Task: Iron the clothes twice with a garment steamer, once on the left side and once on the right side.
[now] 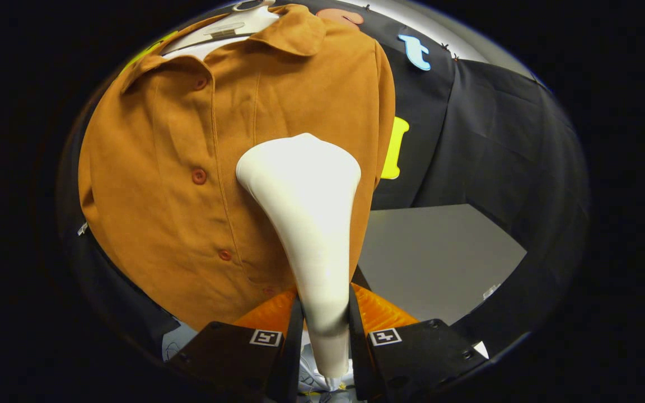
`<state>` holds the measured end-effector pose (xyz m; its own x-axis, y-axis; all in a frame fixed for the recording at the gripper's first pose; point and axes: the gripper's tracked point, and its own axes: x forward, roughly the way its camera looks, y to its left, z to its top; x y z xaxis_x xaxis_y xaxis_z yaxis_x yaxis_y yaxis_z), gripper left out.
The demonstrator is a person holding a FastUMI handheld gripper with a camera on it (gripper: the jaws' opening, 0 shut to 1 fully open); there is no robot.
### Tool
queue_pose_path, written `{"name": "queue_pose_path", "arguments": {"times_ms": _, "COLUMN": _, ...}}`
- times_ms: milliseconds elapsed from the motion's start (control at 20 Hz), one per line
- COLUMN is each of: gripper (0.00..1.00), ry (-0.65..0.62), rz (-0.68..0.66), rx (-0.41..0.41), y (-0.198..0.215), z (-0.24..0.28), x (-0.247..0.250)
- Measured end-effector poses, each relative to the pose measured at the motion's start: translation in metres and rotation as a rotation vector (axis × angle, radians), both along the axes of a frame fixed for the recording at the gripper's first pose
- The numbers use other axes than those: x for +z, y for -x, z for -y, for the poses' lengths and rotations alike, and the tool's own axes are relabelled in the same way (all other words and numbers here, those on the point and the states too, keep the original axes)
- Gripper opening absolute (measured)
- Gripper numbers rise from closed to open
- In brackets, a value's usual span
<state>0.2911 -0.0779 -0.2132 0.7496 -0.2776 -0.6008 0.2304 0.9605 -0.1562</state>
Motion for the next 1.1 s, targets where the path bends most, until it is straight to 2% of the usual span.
{"name": "queue_pose_path", "arguments": {"times_ms": 700, "gripper": 0.42, "ry": -0.020, "rz": -0.204, "rx": 0.002, "y": 0.037, "z": 0.013, "x": -0.085}}
{"name": "queue_pose_path", "arguments": {"times_ms": 900, "gripper": 0.42, "ry": -0.018, "rz": -0.175, "rx": -0.020, "y": 0.046, "z": 0.019, "x": -0.068}}
{"name": "queue_pose_path", "arguments": {"times_ms": 1100, "gripper": 0.42, "ry": -0.003, "rz": -0.064, "rx": -0.017, "y": 0.042, "z": 0.011, "x": -0.016}}
